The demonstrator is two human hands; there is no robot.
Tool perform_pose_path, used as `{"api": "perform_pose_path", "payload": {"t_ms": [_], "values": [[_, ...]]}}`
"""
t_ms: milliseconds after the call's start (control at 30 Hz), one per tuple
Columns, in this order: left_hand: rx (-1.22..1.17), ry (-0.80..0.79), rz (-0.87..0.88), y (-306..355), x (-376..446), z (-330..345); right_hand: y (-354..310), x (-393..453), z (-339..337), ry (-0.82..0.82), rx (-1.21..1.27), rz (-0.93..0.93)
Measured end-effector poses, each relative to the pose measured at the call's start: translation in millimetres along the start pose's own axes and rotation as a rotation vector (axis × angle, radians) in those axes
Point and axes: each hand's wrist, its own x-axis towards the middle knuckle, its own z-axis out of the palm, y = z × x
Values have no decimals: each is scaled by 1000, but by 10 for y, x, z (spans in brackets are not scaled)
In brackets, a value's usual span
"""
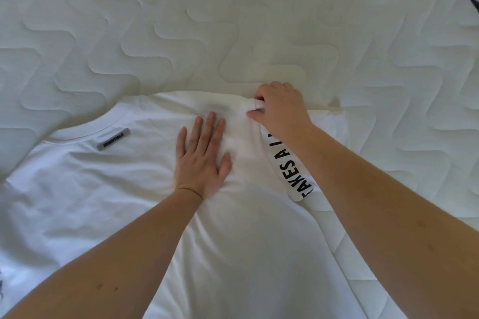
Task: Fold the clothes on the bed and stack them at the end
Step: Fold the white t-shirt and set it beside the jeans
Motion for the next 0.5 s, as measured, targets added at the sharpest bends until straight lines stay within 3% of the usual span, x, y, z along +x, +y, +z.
{"api": "perform_pose_path", "payload": {"t_ms": [133,300,367,500], "values": [[-29,42,16,2,-13,14,-23,172,-6,159,72,42],[-44,56,-9,-20,-12,16,178,159,-45,244,26,198],[-32,36,-12,-2,-5,8,363,86,-119,180,10,177],[-11,6,1,-7,1,-9,718,-239,-324,-157,-226,95]]}}
